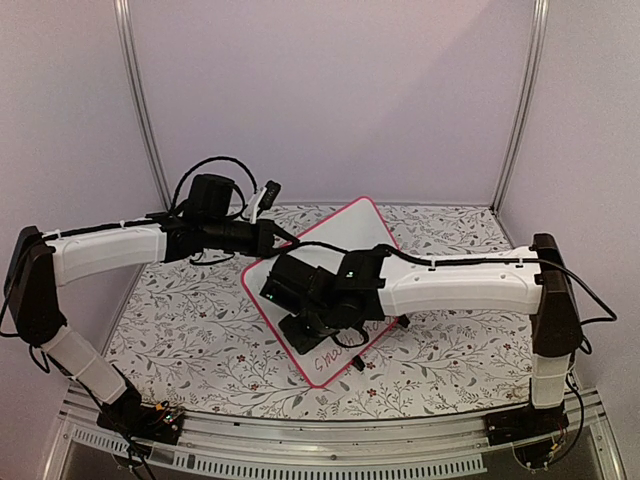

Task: Erase the whiteboard
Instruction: Erase the whiteboard at the center of the board.

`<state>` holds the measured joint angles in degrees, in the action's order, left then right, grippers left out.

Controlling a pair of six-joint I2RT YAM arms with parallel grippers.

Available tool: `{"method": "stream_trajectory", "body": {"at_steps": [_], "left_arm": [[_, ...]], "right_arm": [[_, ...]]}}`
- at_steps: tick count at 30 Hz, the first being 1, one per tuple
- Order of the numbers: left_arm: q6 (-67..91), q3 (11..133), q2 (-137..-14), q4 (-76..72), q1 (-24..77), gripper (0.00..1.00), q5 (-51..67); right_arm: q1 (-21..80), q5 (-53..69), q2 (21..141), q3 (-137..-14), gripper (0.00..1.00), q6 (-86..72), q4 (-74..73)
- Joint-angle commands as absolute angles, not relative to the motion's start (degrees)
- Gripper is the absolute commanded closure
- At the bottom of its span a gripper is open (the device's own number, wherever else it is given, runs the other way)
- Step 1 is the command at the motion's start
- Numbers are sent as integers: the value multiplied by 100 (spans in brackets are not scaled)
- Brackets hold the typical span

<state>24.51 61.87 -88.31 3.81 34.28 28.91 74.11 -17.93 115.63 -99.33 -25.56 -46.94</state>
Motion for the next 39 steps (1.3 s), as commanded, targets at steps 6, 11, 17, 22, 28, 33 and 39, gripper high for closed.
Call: {"method": "stream_trajectory", "body": {"at_steps": [6, 11, 17, 22, 28, 33, 39], "left_arm": [[2049, 6021, -8944, 669, 3558, 100, 2654], [2070, 6029, -8947, 675, 3555, 100, 2679], [2090, 6021, -8985, 648, 3542, 100, 2681], [2118, 6027, -9076, 616, 3546, 100, 2749], [2101, 6020, -9088, 629, 3543, 100, 2708], [2075, 6021, -9103, 641, 3538, 100, 2677], [2075, 6033, -9134, 643, 3536, 100, 2685]], "right_arm": [[7066, -1921, 11616, -9767, 71, -1942, -4262], [7071, -1622, 11232, -8712, 72, -2052, -3881], [7112, -1330, 10684, -7688, 72, -2325, -3494], [7201, -1558, 10604, -7570, 72, -2326, -3347], [7227, -2074, 10380, -7706, 72, -1938, -2440], [7225, -2509, 10178, -7721, 72, -1403, -1394], [7169, -2737, 10356, -7743, 72, -858, -300]]}}
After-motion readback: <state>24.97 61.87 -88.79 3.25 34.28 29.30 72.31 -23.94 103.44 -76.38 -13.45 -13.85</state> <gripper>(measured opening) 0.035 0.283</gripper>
